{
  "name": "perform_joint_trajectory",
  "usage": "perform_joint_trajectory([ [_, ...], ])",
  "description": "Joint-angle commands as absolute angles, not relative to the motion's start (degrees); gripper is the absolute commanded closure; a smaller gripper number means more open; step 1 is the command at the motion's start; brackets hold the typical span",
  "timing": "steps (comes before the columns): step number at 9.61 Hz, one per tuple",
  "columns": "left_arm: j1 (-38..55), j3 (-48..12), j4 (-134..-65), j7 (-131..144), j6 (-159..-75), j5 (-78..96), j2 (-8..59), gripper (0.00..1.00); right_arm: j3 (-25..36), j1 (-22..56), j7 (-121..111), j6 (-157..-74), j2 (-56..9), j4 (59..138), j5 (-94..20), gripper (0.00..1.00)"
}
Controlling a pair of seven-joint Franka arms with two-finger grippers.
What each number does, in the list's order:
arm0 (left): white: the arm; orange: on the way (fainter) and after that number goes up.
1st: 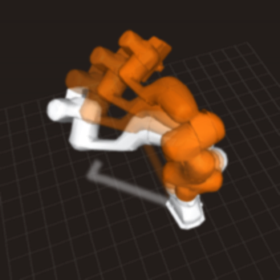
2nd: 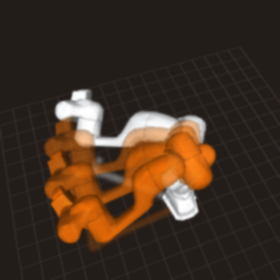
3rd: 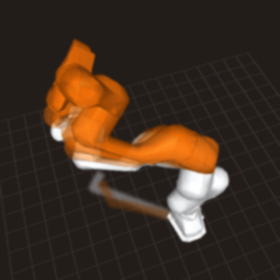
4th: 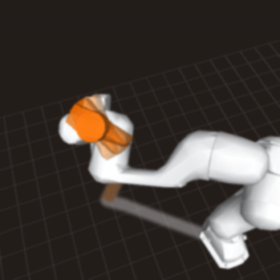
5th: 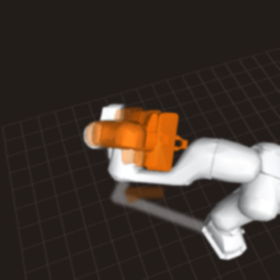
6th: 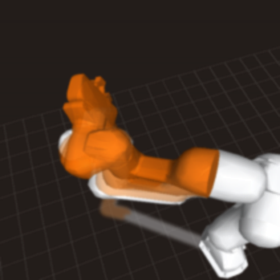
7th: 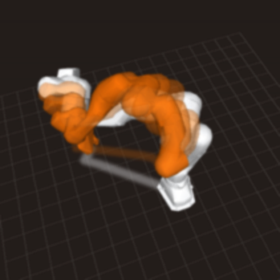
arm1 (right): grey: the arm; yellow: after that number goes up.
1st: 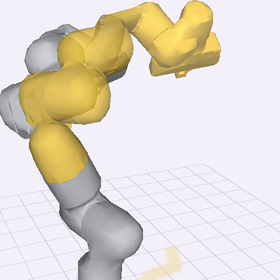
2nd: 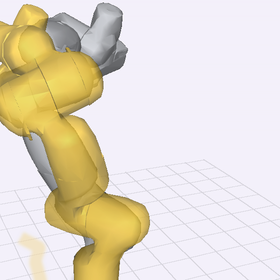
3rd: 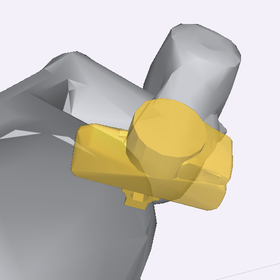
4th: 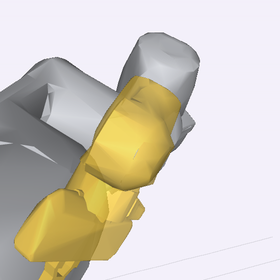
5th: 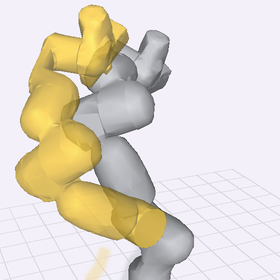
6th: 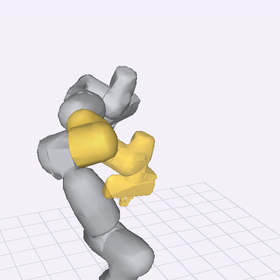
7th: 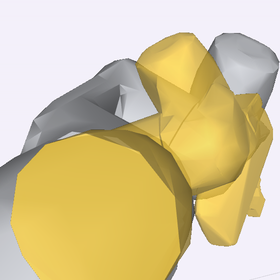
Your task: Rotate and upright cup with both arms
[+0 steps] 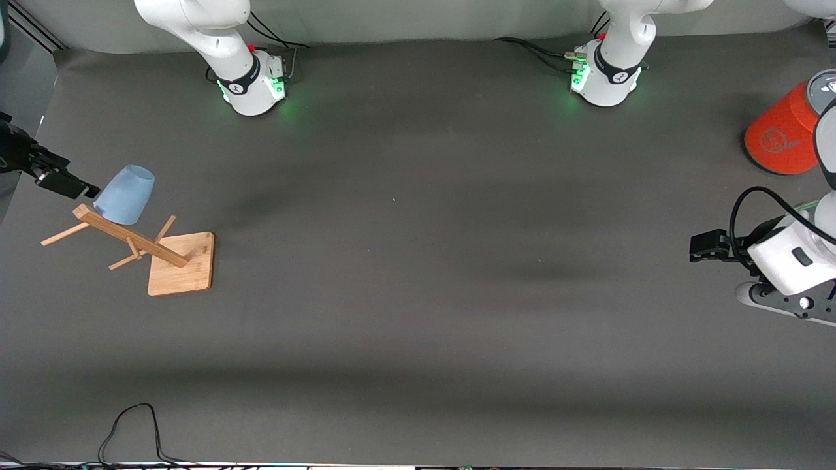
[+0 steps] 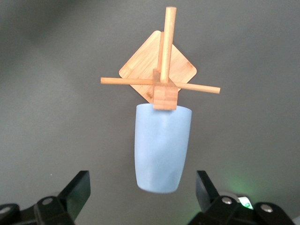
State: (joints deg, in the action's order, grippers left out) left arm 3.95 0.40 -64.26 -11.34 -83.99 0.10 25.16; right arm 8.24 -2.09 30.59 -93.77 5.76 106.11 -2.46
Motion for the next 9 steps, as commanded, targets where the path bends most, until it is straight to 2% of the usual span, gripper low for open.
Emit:
perform_joint_trajectory([
  [1, 4.3, 0.7, -62.8, -11.5, -82.5, 0.1, 25.5, 0.0, 9.8, -1.9, 32.2, -100.1, 8.5, 114.1, -3.5, 0.0],
  [4, 5.4, 0.7, -62.8, -10.9, -82.1, 0.1, 25.4, 0.0, 10.1, -1.9, 32.1, -107.7, 8.5, 121.9, -3.5, 0.0],
  [8, 6.7, 0.6, -62.8, -9.7, -81.8, -0.1, 25.3, 0.0, 10.1, -1.8, 32.1, -109.5, 7.7, 122.8, -4.0, 0.01],
  [9, 6.7, 0.6, -62.8, -9.7, -81.8, 0.1, 25.3, 0.0, 10.0, -1.8, 32.1, -109.5, 7.8, 122.8, -4.0, 0.42],
])
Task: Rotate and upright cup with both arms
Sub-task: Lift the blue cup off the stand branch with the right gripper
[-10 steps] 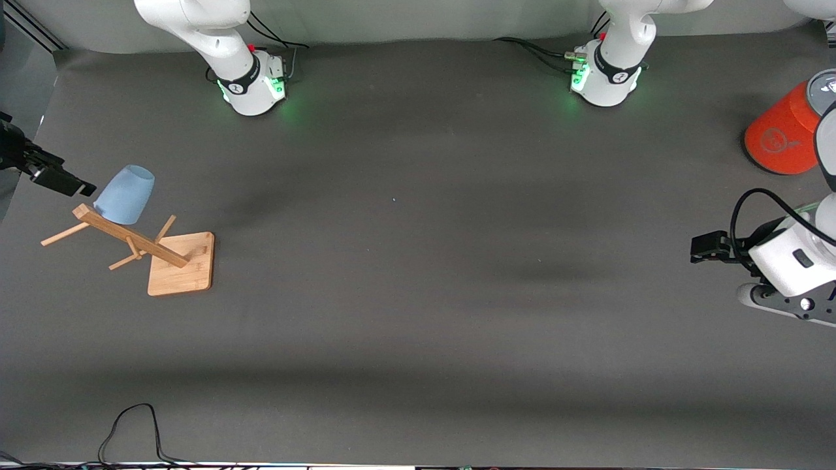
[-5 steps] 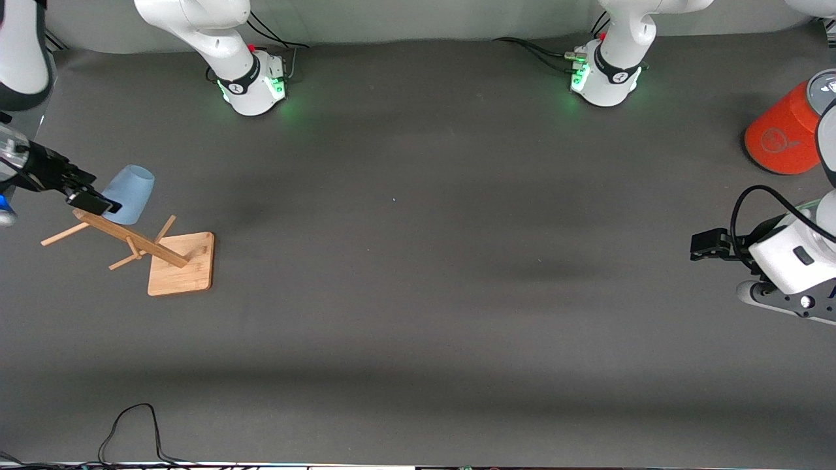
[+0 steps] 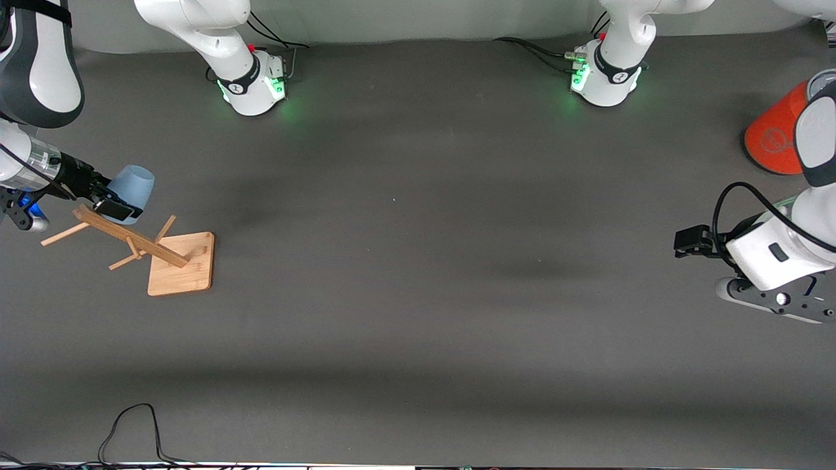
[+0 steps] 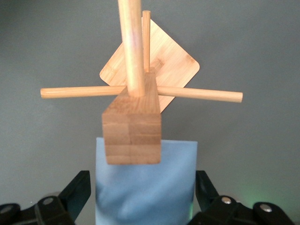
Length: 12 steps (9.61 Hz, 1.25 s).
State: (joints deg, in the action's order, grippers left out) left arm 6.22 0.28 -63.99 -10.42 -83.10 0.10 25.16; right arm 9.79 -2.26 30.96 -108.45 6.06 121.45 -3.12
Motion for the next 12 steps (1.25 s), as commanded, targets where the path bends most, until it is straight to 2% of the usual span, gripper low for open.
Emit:
perform_joint_trajectory([
  [1, 6.6, 0.6, -62.8, -9.7, -81.8, -0.1, 25.3, 0.0, 10.1, -1.8, 32.1, -109.5, 7.8, 122.8, -4.0, 0.61],
  [4, 6.6, 0.6, -62.9, -9.7, -81.7, -0.1, 25.3, 0.0, 10.0, -1.8, 32.1, -109.1, 8.3, 122.7, -4.0, 0.61],
  [6, 6.6, 0.6, -62.9, -9.7, -81.8, -0.1, 25.3, 0.0, 9.8, 0.2, 35.0, -106.8, 11.0, 122.6, -4.0, 0.61],
  [9, 6.6, 0.7, -62.9, -9.8, -81.8, -0.1, 25.3, 0.0, 9.5, 8.8, 47.9, -101.7, 16.6, 122.4, -3.9, 0.61],
  [12, 6.5, 0.7, -62.9, -9.7, -81.8, -0.1, 25.2, 0.0, 9.4, 21.8, 65.9, -99.6, 18.4, 121.0, -3.3, 0.61],
])
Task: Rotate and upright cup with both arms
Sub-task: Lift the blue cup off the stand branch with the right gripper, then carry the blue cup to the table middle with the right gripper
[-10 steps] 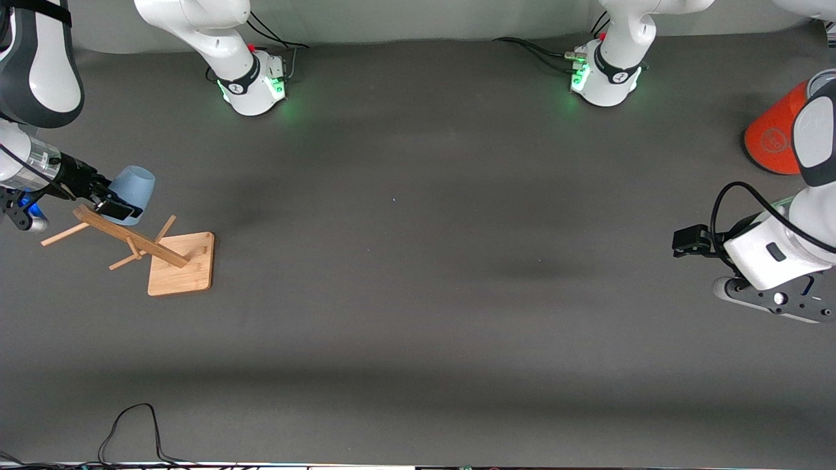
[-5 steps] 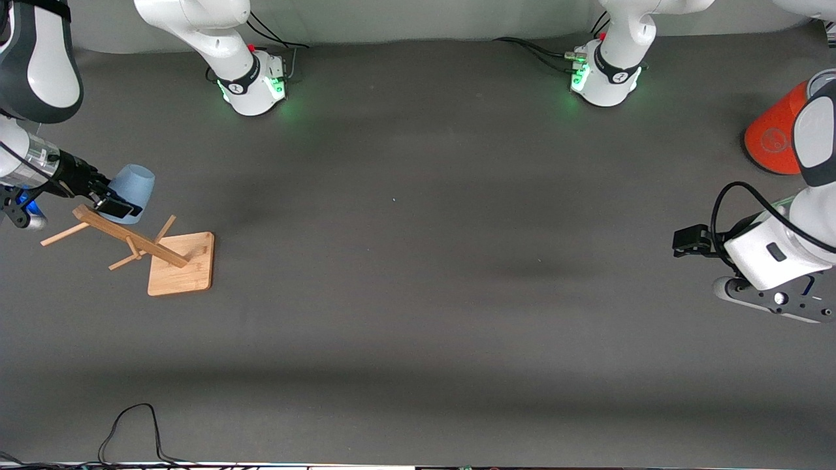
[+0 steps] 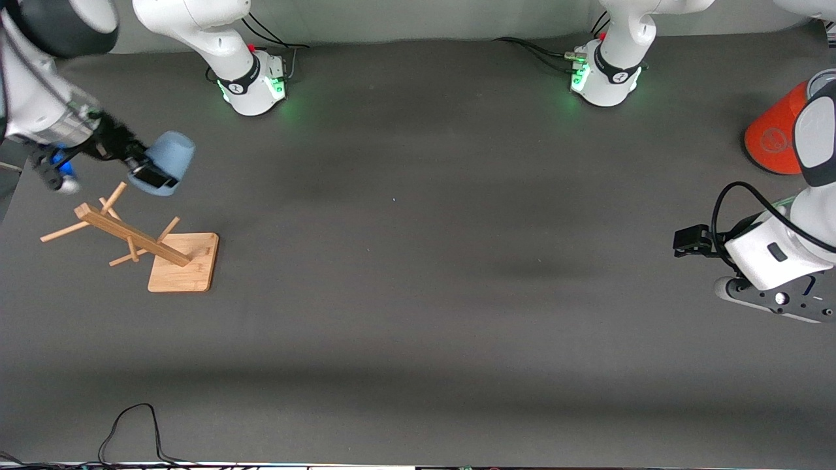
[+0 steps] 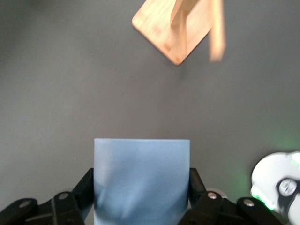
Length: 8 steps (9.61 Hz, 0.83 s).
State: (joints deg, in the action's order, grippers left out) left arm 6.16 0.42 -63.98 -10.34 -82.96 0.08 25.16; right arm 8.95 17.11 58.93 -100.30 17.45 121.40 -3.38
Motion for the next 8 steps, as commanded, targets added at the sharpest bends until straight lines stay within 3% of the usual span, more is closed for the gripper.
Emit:
perform_joint_trajectory([
  [1, 6.6, 0.7, -62.9, -9.7, -81.8, -0.1, 25.2, 0.0, 9.2, 26.0, 73.0, -99.7, 17.4, 119.7, -3.3, 0.61],
  [4, 6.5, 0.7, -63.1, -9.8, -81.7, -0.1, 25.2, 0.0, 9.2, 39.8, 98.8, -100.6, 5.9, 108.9, -3.8, 0.61],
  [8, 6.6, 0.7, -63.0, -9.8, -81.8, -0.1, 25.2, 0.0, 9.2, 50.7, 124.0, -102.8, -19.8, 85.7, -3.7, 0.61],
])
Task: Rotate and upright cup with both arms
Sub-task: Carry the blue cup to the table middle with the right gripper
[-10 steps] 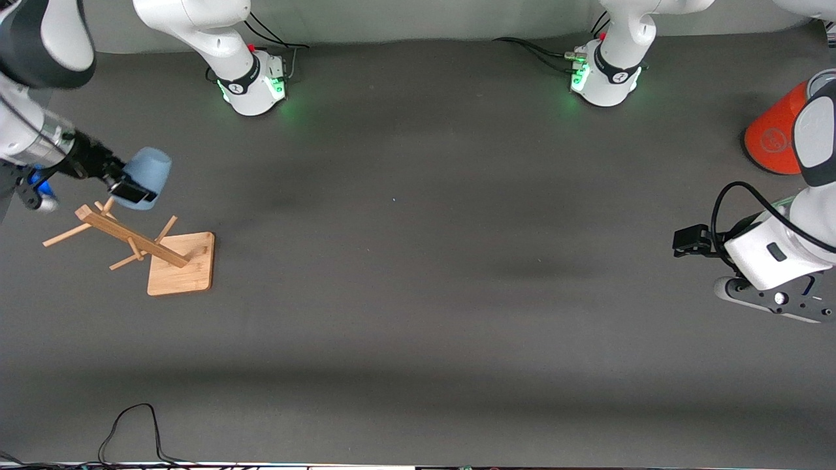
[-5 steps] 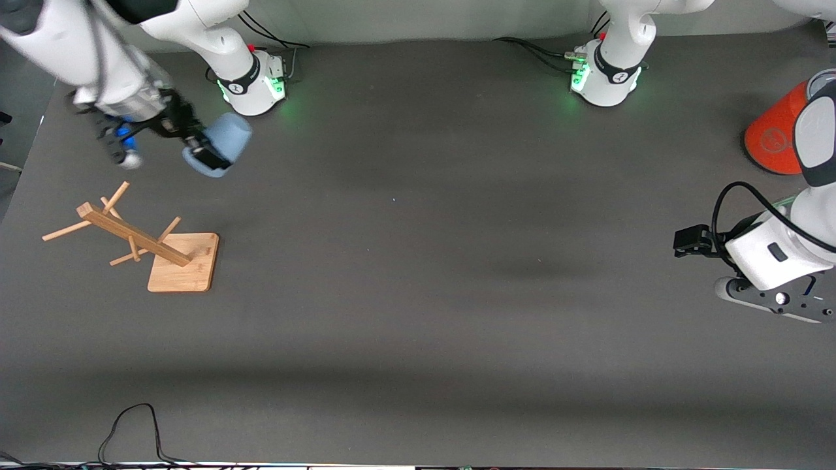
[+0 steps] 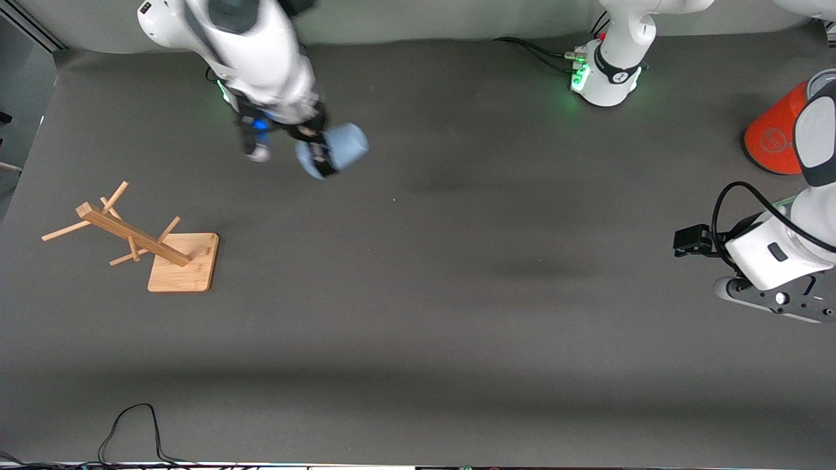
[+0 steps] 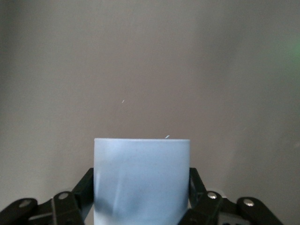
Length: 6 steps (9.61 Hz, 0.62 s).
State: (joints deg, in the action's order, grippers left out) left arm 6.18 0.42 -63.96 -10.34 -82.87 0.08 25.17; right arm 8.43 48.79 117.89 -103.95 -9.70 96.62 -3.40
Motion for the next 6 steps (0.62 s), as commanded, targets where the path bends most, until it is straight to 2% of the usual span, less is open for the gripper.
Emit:
perform_joint_trajectory([
  [1, 6.6, 0.7, -63.0, -9.8, -81.8, -0.1, 25.2, 0.0, 9.2, 52.3, 128.5, -104.1, -25.9, 81.1, -3.5, 0.61],
  [4, 6.5, 0.7, -63.2, -9.8, -81.7, -0.1, 25.2, 0.0, 9.3, 55.1, 138.3, -107.6, -40.5, 71.4, -3.1, 0.64],
  [6, 6.6, 0.7, -63.2, -9.8, -81.7, -0.1, 25.1, 0.0, 9.4, 56.8, 144.2, -109.5, -47.6, 67.3, -1.3, 0.68],
])
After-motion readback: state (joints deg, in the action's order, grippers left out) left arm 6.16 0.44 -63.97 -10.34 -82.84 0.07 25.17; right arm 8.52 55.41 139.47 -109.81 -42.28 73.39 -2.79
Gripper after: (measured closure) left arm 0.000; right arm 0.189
